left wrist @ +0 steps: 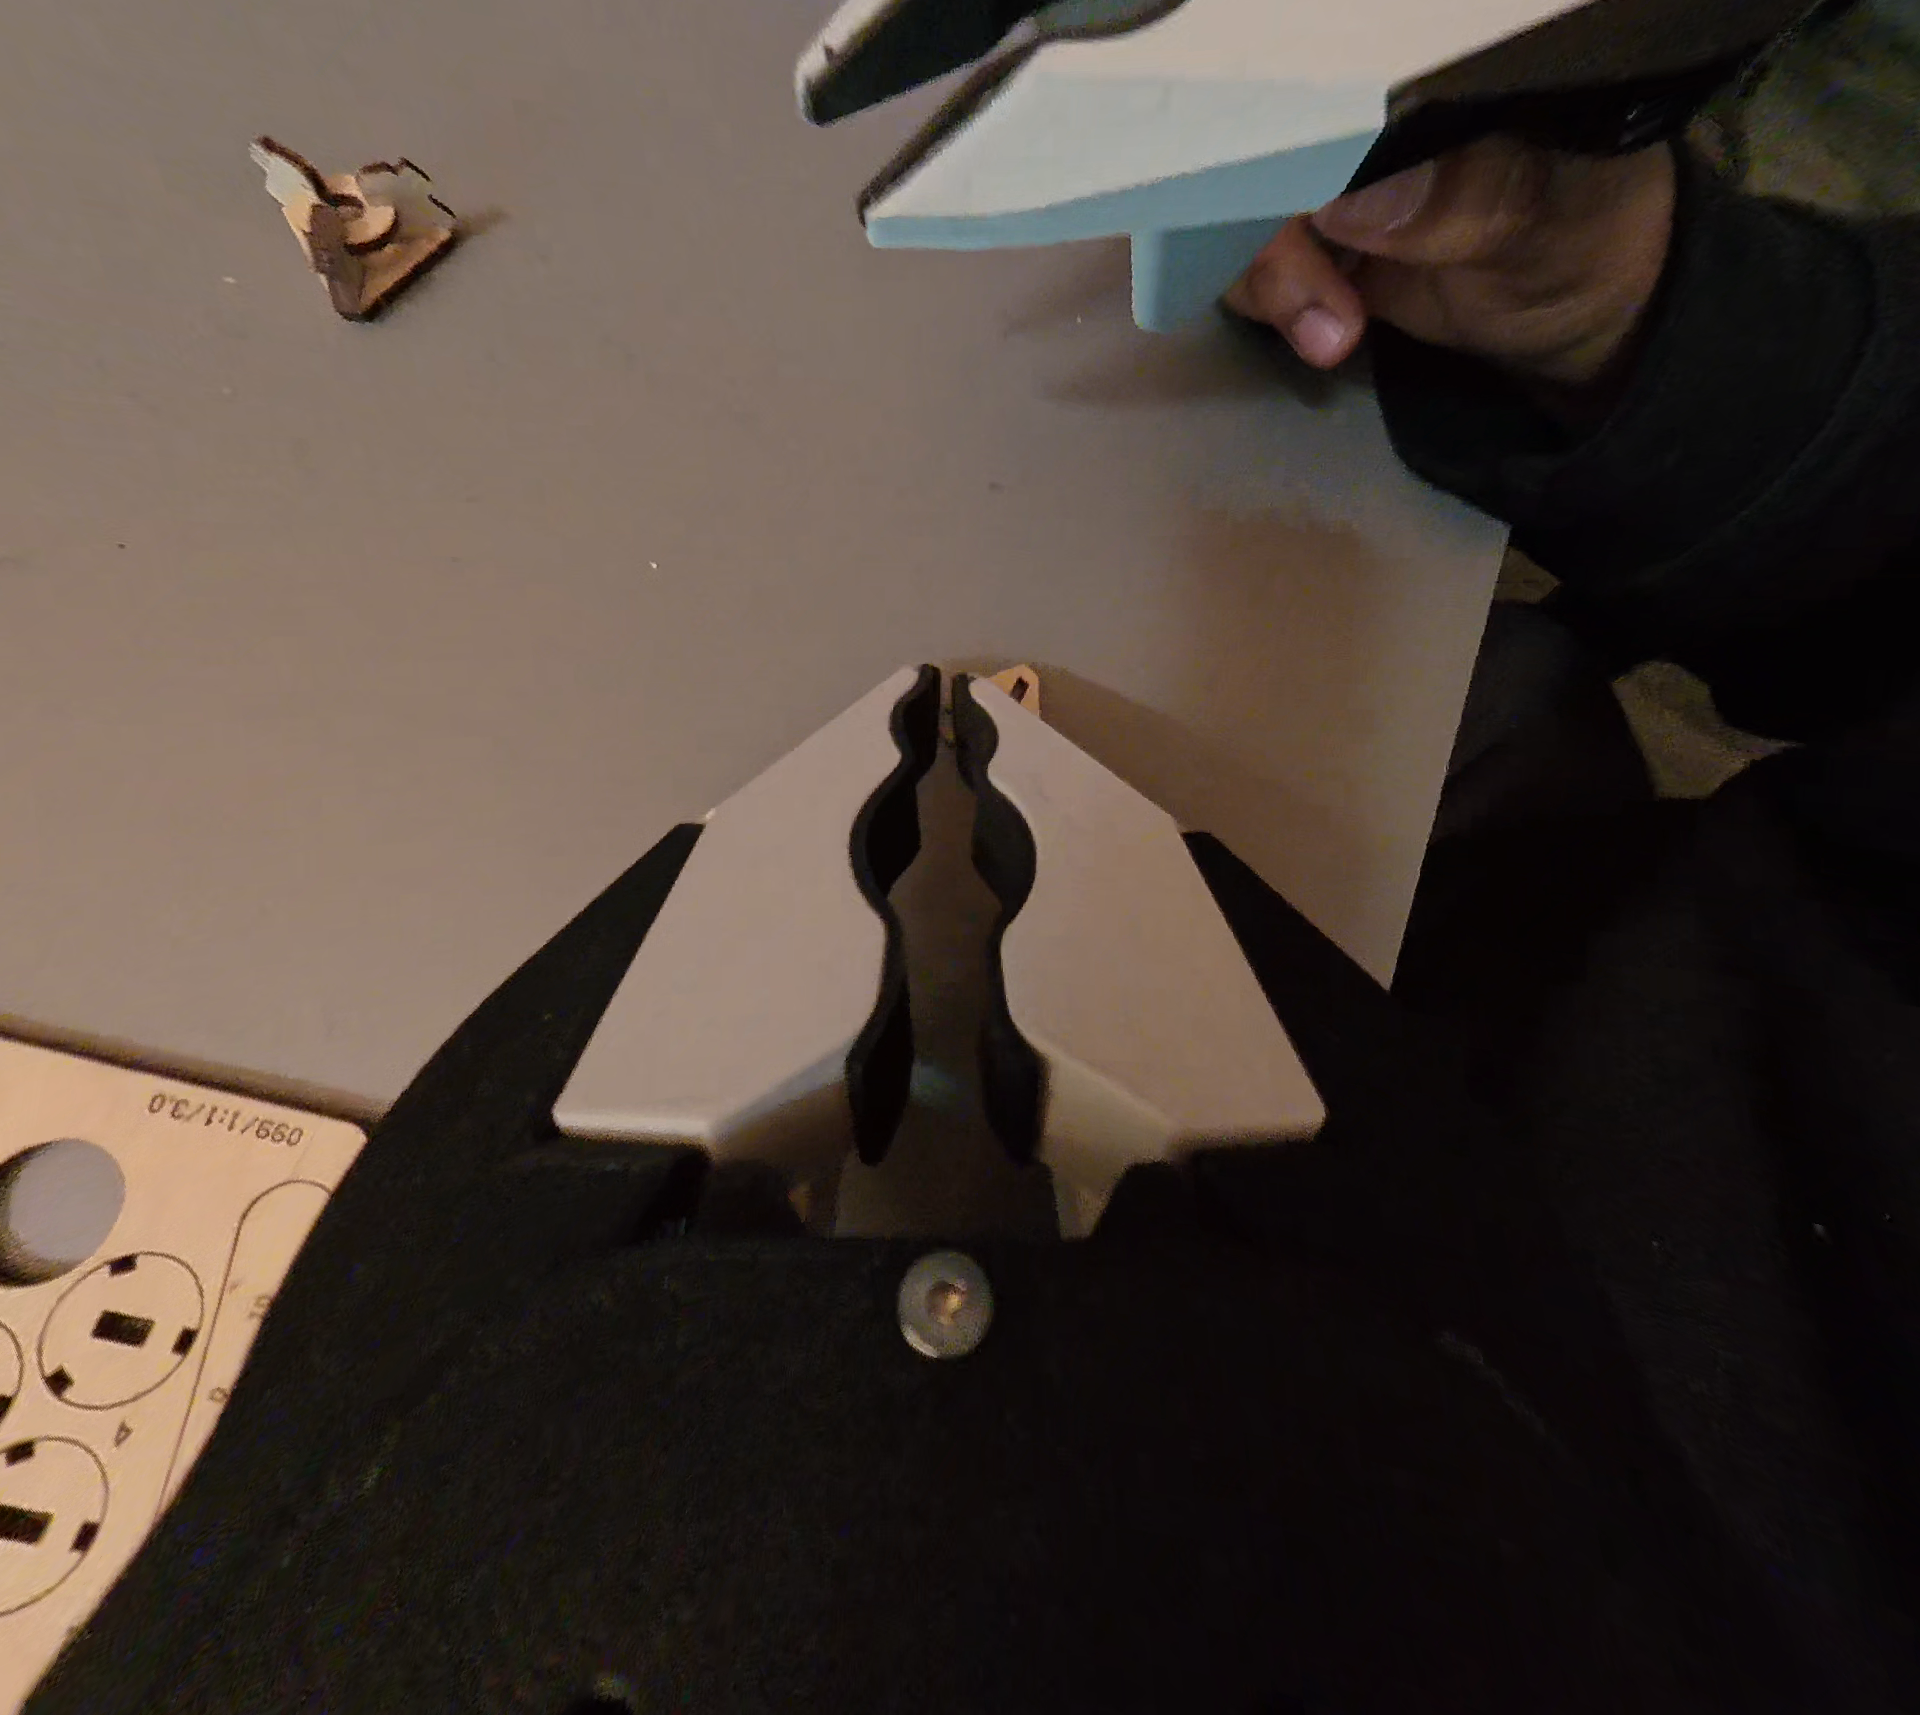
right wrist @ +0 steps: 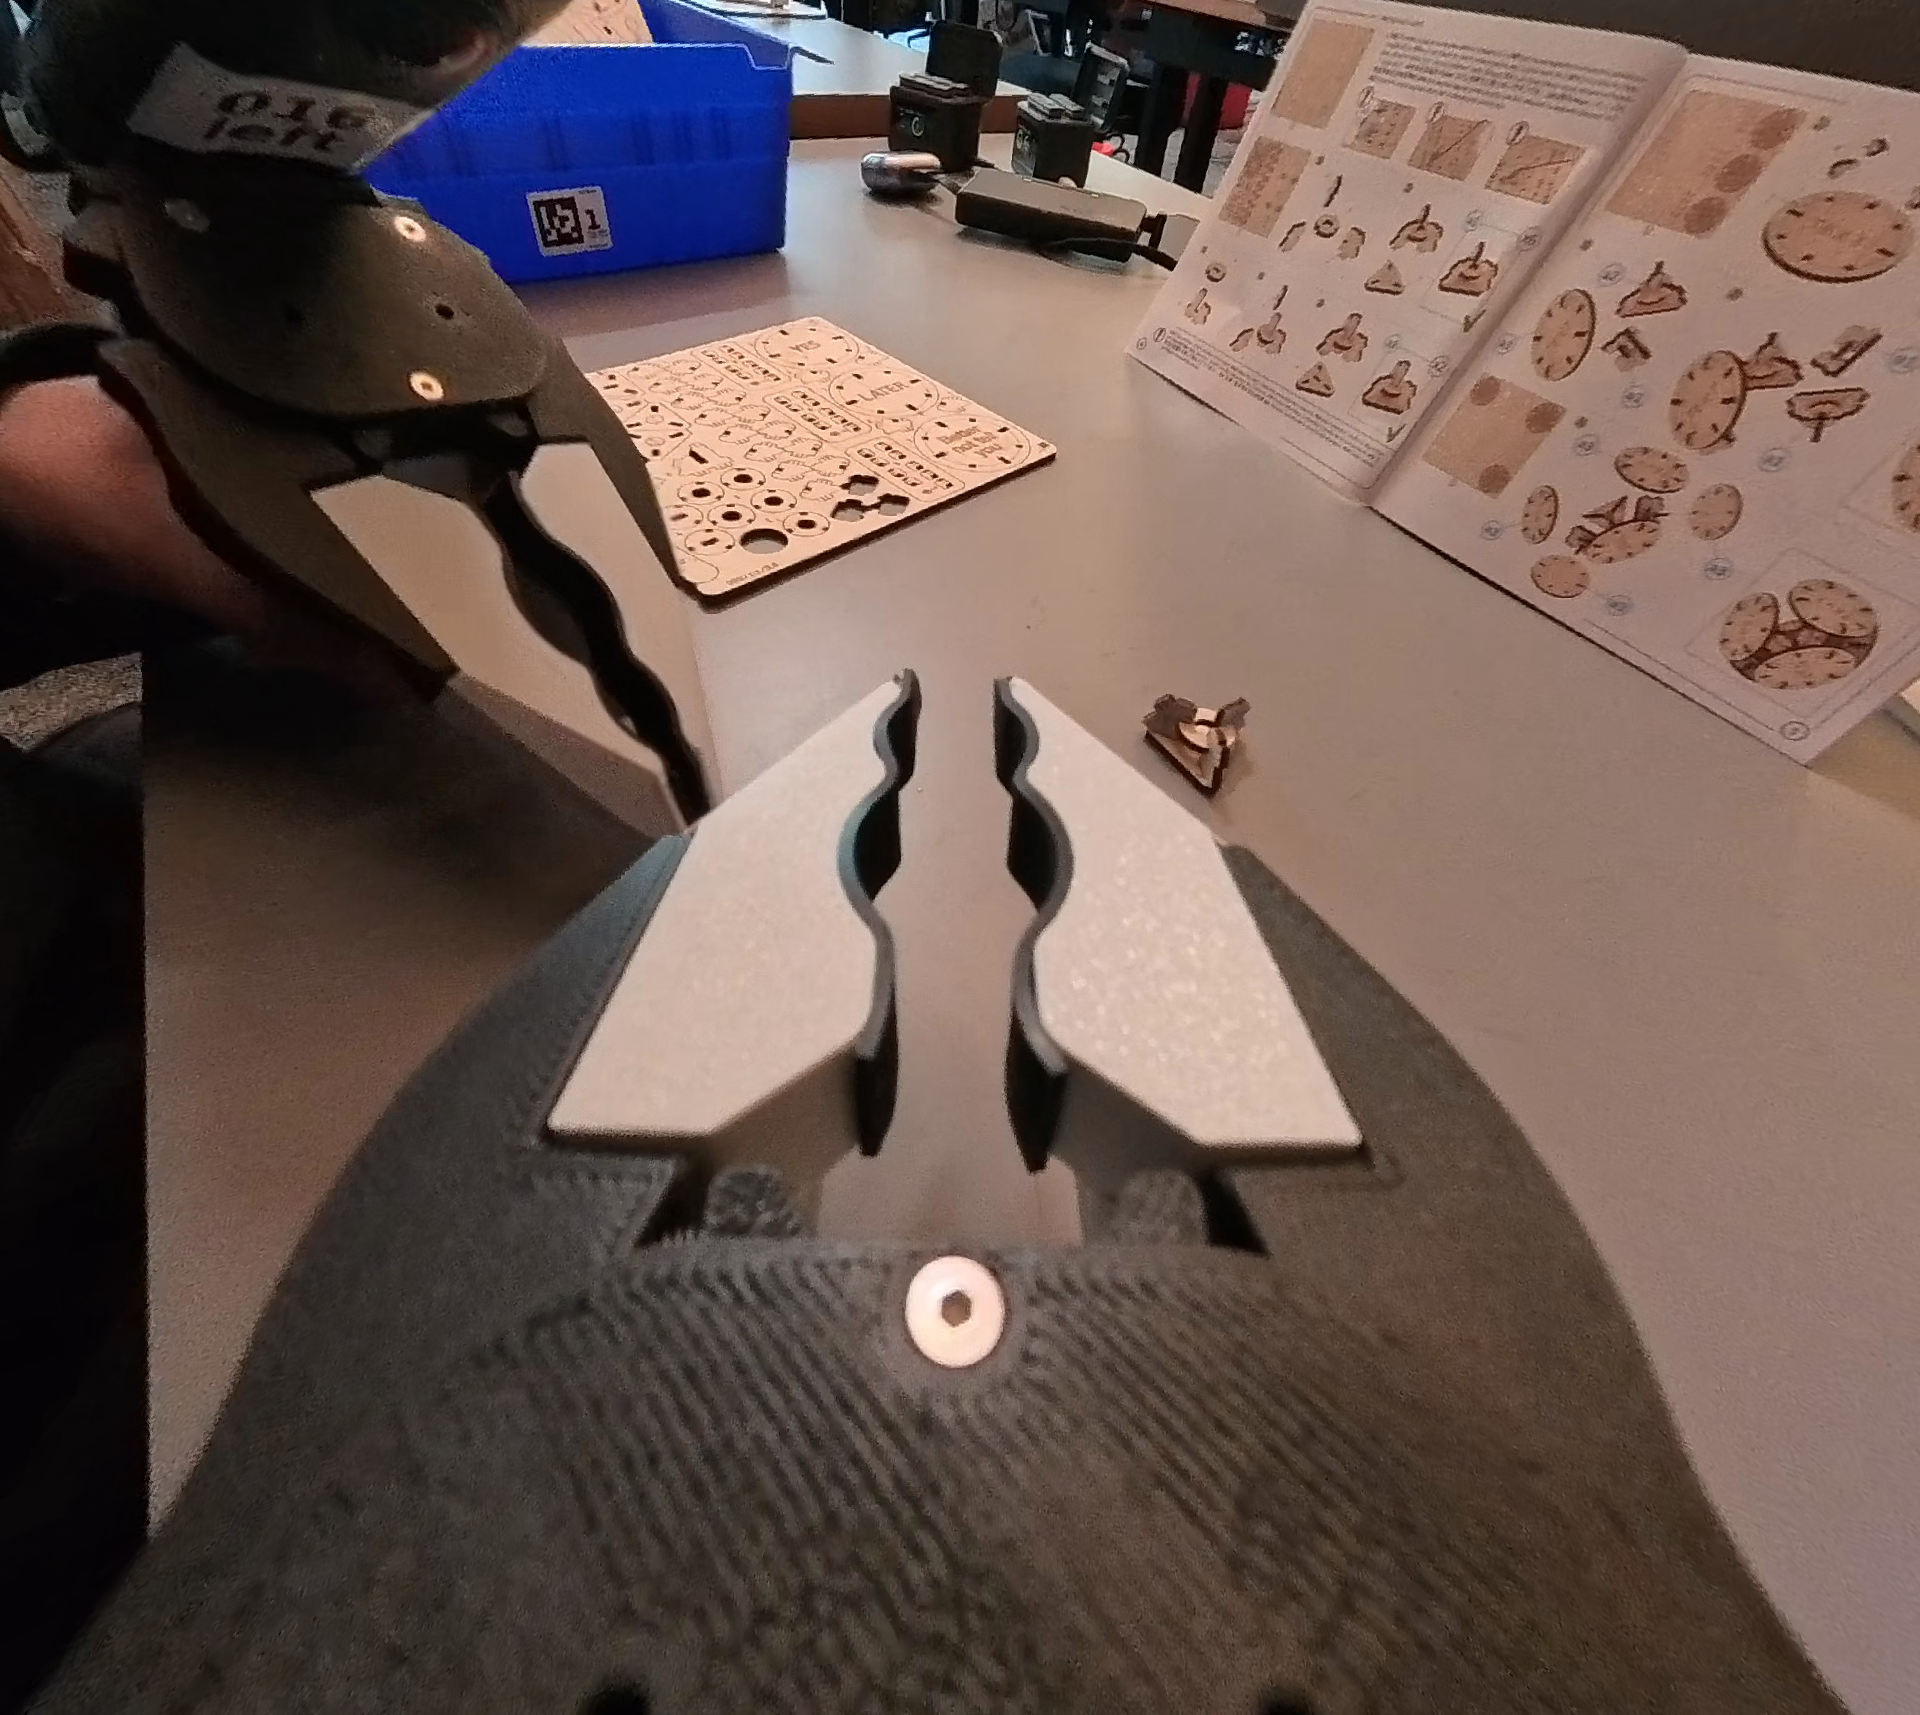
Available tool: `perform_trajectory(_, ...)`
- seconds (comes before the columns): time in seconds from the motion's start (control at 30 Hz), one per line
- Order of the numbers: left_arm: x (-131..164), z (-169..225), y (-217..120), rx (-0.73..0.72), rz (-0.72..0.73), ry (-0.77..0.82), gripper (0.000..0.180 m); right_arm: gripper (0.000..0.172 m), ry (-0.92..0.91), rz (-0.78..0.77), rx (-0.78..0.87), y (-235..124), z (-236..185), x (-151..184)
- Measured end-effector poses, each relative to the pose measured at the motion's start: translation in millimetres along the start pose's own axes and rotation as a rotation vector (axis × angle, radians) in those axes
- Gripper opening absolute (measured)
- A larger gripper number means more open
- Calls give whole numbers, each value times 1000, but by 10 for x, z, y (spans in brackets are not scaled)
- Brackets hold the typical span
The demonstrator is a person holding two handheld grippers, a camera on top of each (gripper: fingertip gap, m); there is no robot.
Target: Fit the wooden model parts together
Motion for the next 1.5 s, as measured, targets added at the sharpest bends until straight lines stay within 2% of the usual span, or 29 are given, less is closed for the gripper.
perform_trajectory(0.07,-16,22,-46,36,35,-41,1,13,-10,-4,5,5,-6,4)
perform_trajectory(0.2,-22,-9,-77,36,63,-109,42,13,-16,-21,4,24,-14,22)
perform_trajectory(0.3,41,-40,-4,-19,-2,-91,67,13,-16,-35,3,39,-16,38)
perform_trajectory(0.33,48,-28,22,-24,-19,-74,68,13,-17,-39,4,44,-16,42)
perform_trajectory(0.4,43,-44,54,-61,-33,-48,61,14,-19,-44,8,50,-13,49)
perform_trajectory(0.47,51,-99,70,-118,-49,-32,41,14,-20,-50,10,56,-12,55)
perform_trajectory(0.63,50,2,71,-58,-47,0,0,15,-17,-45,14,49,-6,50)
perform_trajectory(0.9,-51,-40,-172,-20,122,-87,0,14,-42,-10,59,8,13,9)
perform_trajectory(1.0,-6,-145,-318,-68,156,-104,1,13,-57,-7,76,4,14,5)
perform_trajectory(1.13,157,-487,-703,-238,180,-137,11,13,-76,-24,96,20,17,23)
perform_trajectory(1.3,496,-1032,-1530,-499,268,-262,21,10,-119,-92,119,103,4,90)
perform_trajectory(1.37,681,-1229,-1831,-630,289,-269,20,3,-140,-27,137,162,-60,-31)
perform_trajectory(1.43,914,-1414,-2021,-776,241,-250,18,2,-112,66,89,281,-245,-223)
perform_trajectory(1.5,1089,-1493,-2059,-817,169,-267,19,7,-72,69,0,492,-483,-317)
Point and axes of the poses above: each gripper's, where its closed fingertips meet, y out along the fingers, x out of its underside, z = x × y across the jaws, the point moved 1 cm from there along -y, back along the fingers, and after that the axes turned 2 degrees about -z, right-handed, at the moved point
